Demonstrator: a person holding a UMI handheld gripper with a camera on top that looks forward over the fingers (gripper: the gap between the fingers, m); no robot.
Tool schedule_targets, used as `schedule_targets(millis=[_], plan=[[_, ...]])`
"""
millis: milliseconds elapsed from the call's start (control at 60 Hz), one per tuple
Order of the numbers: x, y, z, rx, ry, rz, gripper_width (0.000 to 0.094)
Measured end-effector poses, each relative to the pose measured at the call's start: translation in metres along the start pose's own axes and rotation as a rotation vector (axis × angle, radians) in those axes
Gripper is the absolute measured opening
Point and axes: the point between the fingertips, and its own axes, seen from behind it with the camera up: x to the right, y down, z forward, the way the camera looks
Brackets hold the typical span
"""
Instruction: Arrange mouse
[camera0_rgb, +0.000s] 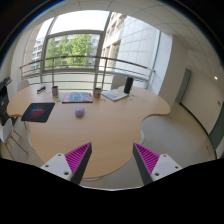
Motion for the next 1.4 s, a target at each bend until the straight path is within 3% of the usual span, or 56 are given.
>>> schedule_targets(millis=[333, 467, 1050, 1117, 1250, 1400], plan=[[-0.043, 0.044, 0.024, -0.07, -0.08, -0.025, 0.0842], [-0.082, 0.036, 0.057, -0.097, -0.133, -0.041, 0.0845], [-0.234, -0.077, 0.382, -0.079, -0.217, -0.062, 0.0839], [-0.244, -0.081, 0.402, -0.078, -0.227, -0.068, 0.0802], [-0.253, -0.09, 0.416, -0.076, -0.261, -0.007, 0.0574], [-0.251, -0.09, 0.415, -0.059, -0.236, -0.034, 0.0507]])
